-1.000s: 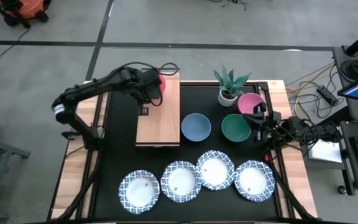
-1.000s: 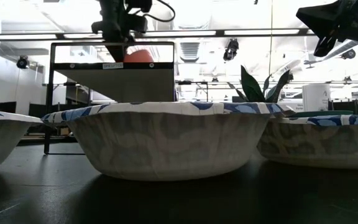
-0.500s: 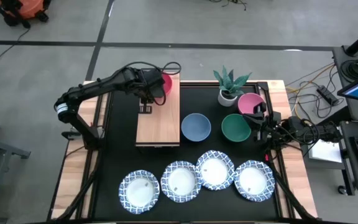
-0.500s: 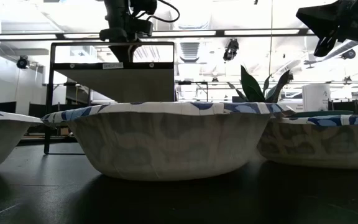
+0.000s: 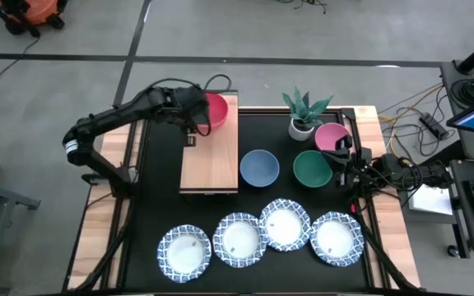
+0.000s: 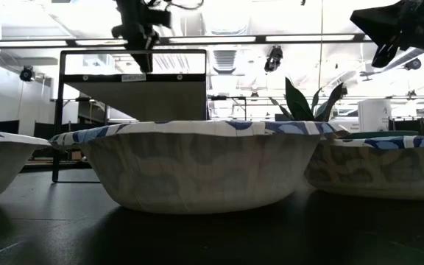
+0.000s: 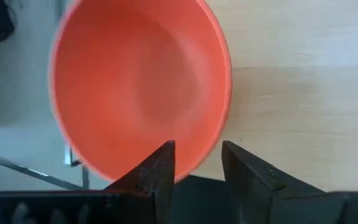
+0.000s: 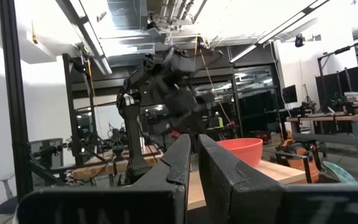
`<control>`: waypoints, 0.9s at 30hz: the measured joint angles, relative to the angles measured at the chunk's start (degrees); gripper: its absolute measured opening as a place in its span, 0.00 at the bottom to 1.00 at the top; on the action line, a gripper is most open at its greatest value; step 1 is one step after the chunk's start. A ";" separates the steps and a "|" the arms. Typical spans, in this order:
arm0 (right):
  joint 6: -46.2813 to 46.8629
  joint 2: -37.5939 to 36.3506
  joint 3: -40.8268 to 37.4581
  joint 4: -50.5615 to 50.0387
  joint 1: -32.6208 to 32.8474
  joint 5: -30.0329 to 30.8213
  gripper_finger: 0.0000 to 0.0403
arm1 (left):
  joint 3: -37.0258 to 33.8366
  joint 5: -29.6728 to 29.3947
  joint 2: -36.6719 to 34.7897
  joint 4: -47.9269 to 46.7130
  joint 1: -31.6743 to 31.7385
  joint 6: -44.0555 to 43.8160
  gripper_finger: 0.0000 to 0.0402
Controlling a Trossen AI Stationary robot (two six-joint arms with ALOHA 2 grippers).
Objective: Place and stack bowls onto a shelf
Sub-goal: Put the orange bowl on the shelf, then put the white patterned bowl on the shelf
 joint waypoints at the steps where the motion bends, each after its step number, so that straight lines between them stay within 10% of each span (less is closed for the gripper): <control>1: 0.01 0.00 0.00 -0.34 0.01 0.00 0.06 | 0.00 1.02 -1.04 0.01 -0.01 -1.96 0.29; 7: 2.12 0.80 0.00 -0.05 0.03 -1.85 0.06 | -1.78 12.10 -8.79 2.89 -3.67 -19.30 0.28; 14: 4.98 5.11 0.11 4.80 0.19 -6.09 0.06 | -11.04 11.96 -20.60 19.35 -18.96 -26.38 0.27; 27: 13.60 23.46 19.11 -13.33 1.17 -6.56 0.06 | -34.46 -1.14 -33.42 48.22 -40.88 -28.56 0.27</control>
